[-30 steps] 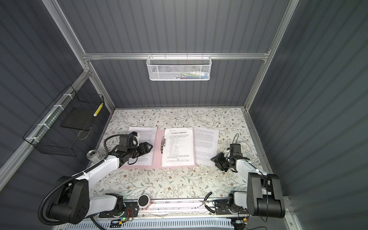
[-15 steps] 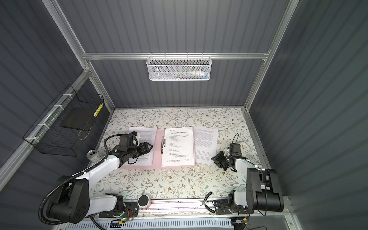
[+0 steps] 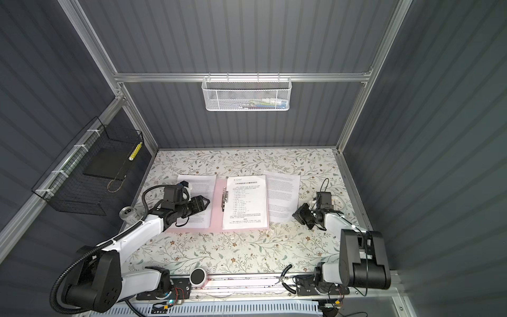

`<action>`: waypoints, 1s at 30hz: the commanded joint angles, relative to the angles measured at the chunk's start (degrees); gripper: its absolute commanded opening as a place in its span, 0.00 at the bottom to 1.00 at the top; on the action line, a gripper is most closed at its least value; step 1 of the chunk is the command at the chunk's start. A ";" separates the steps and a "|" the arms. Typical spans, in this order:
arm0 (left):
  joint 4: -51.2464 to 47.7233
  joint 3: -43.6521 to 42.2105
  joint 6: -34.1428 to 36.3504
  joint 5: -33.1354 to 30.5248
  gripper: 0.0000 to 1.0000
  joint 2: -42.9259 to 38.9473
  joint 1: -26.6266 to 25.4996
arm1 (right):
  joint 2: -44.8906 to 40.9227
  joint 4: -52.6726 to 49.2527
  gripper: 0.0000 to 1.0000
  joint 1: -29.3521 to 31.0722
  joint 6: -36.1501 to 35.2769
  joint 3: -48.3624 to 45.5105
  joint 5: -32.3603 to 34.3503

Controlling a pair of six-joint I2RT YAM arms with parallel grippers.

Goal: Put the files into the folder
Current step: 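Grasp the loose English printed sheet's edge with the right gripper, then lift the English sheet and carry it over the folder with the right gripper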

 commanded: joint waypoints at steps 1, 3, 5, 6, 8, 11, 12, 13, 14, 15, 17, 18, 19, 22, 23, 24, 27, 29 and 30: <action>-1.38 1.26 0.83 1.09 0.72 -2.38 -0.28 | -6.16 -8.65 0.00 0.19 -2.05 8.06 3.92; -1.59 1.09 0.73 1.17 0.73 -3.52 -0.28 | -8.14 -11.17 0.00 0.25 -2.15 13.19 5.05; -1.78 0.91 0.75 1.14 0.73 -4.34 -0.28 | -8.43 -14.11 0.00 0.46 -2.07 19.14 4.83; -1.96 0.95 0.83 1.09 0.74 -4.47 -0.28 | -8.10 -14.71 0.00 0.85 -2.11 21.87 4.77; -2.06 0.86 0.93 1.01 0.75 -4.63 -0.28 | -6.27 -15.76 0.00 2.80 -2.61 28.17 5.38; -1.34 0.32 0.64 1.22 0.76 -5.23 -0.28 | -1.14 -17.20 0.00 7.20 -4.17 37.28 6.67; -1.27 0.14 0.52 1.14 0.76 -5.57 -0.28 | 0.61 -17.50 0.00 8.63 -4.57 39.89 7.03; -1.34 0.04 0.49 1.07 0.76 -5.98 -0.28 | 2.98 -17.70 0.00 10.40 -4.99 42.65 6.94; -1.57 0.03 0.51 0.88 0.76 -6.35 -0.24 | 5.17 -17.84 0.00 12.09 -5.52 45.48 7.13; -1.78 -0.06 0.57 0.70 0.76 -6.70 -0.21 | 6.99 -18.24 0.00 13.58 -6.08 47.83 7.80; -2.59 -0.19 0.74 0.31 0.76 -7.63 -0.20 | 10.23 -18.46 0.00 16.55 -7.24 53.01 9.18; -3.04 -0.23 0.82 0.04 0.76 -8.06 -0.20 | 11.40 -18.30 0.00 17.79 -7.59 55.05 9.36; -3.60 -0.30 0.94 -0.36 0.76 -8.62 -0.15 | 12.47 -18.33 0.00 19.06 -7.95 57.29 9.84; -5.08 -0.25 1.33 -1.23 0.76 -10.17 -0.11 | 15.04 -20.24 0.00 23.14 -9.83 64.06 11.52; -5.79 -0.08 1.60 -1.64 0.76 -10.71 -0.11 | 15.48 -21.40 0.00 24.56 -10.72 66.02 12.33; -6.28 -0.02 1.70 -1.95 0.76 -11.25 -0.11 | 15.59 -22.15 0.00 25.85 -11.48 67.18 14.84; -7.03 -0.12 1.98 -2.84 0.76 -12.55 -0.02 | 14.04 -22.68 0.00 28.87 -12.68 66.69 17.95; -6.92 -0.41 1.90 -2.82 0.76 -12.77 0.06 | 12.25 -21.74 0.00 30.01 -12.08 63.17 18.74; -6.78 -0.54 1.81 -2.66 0.76 -12.59 0.07 | 11.19 -20.71 0.00 30.25 -11.21 61.30 18.50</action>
